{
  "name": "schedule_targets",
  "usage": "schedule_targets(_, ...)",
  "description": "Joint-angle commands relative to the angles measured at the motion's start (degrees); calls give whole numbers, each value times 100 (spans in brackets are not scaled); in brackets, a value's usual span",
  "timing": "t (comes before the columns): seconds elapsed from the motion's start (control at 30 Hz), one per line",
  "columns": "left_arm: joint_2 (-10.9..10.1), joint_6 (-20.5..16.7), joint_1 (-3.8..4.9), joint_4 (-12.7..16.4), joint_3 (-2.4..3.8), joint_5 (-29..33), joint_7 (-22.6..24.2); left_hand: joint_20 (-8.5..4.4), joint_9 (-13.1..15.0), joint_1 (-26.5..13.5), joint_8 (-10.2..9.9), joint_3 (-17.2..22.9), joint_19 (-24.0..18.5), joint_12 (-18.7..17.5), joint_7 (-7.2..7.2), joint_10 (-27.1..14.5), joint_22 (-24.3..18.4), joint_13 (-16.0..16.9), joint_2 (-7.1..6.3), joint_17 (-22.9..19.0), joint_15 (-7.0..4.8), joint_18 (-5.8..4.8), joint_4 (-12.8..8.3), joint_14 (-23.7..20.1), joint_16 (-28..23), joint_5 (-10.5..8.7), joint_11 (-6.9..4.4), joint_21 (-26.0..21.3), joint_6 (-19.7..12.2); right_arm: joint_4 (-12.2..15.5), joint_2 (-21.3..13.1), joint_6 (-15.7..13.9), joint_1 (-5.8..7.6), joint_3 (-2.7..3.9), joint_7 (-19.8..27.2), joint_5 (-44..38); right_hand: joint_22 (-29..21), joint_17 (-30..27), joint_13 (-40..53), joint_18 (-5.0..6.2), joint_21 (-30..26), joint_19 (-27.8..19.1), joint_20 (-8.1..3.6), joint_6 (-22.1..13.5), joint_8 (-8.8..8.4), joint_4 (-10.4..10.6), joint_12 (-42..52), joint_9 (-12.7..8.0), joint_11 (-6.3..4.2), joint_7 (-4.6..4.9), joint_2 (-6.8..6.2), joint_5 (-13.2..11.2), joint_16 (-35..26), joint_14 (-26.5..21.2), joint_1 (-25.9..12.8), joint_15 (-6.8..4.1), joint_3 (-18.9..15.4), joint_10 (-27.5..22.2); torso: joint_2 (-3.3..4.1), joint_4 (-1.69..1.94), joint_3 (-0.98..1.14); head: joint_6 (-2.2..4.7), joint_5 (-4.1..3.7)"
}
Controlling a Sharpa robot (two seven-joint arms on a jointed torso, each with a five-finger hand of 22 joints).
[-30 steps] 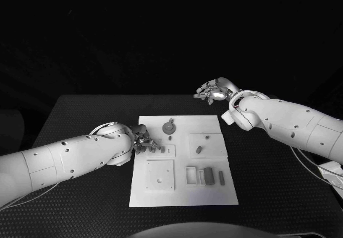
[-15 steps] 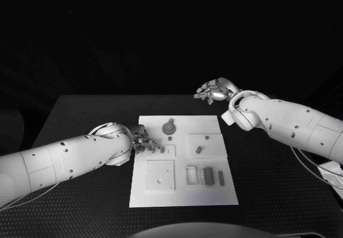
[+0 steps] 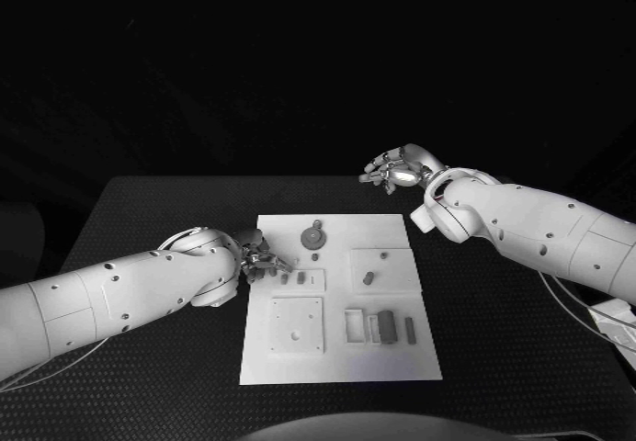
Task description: Assemble the parts on the task board
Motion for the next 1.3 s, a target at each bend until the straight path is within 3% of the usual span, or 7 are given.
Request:
schedule_targets(0.03, -44, -254, -15, 55, -5, 696, 402, 12, -28, -15, -71, 36, -47, -30, 15, -68, 18, -11, -64, -10, 10, 30, 3, -65, -29, 18, 30, -37, -101, 4, -2, 75, -2, 3, 35, 2, 7, -7, -6, 87, -33, -10, 33, 8, -12, 23, 19, -7, 5, 39, 19, 21, 1, 5, -58, -42, -1, -32, 0, -2, 0, 8, -1)
schedule_targets(0.2, -170, -483, -15, 144, -7, 1063, 748, 107, -65, -2, -223, 85, -373, -275, 152, -432, -66, -125, -95, -104, 132, -50, -32, -422, -253, 19, 171, -260, -336, 5, -13, 73, -2, 3, 34, 4, 7, -7, -8, 87, -34, -10, 32, 7, -12, 24, 20, -8, 5, 39, 19, 21, 1, 5, -58, -42, 0, -32, -4, -2, 5, 15, -8)
schedule_targets(0.3, -235, -438, -16, 209, -8, 1063, 781, 151, -67, -4, -260, 107, -474, -385, 199, -536, -117, -194, -112, -150, 185, -70, -44, -529, -351, 18, 220, -350, -402, 8, -20, 75, -3, 3, 34, 7, 7, -7, -9, 87, -34, -10, 32, 7, -12, 24, 21, -8, 5, 39, 19, 20, 1, 5, -58, -42, 0, -32, -3, -2, 4, 22, -16)
schedule_targets(0.9, -368, -74, -35, 523, -22, 1, 421, 169, -16, 145, -176, 216, -384, -413, 133, -437, -158, -273, -49, -169, 194, -51, -125, -444, -374, 99, 163, -388, -184, 16, -40, 74, -12, 3, 30, 7, 9, -7, -18, 87, -34, -9, 31, 5, -13, 23, 28, -9, 5, 39, 18, 21, 3, 5, -55, -42, 2, -34, 3, -5, 4, 20, -19)
schedule_targets(1.3, -382, 8, -50, 560, -25, -206, 216, 109, 27, 130, -101, 226, -196, -270, 45, -260, -106, -232, -58, -113, 124, -26, -101, -271, -259, 116, 74, -314, 6, 16, -43, 73, -13, 3, 29, 7, 10, -8, -23, 87, -35, -9, 31, 3, -13, 25, 33, -10, 5, 40, 18, 20, 4, 5, -55, -42, 3, -35, 5, -4, 6, 17, -16)
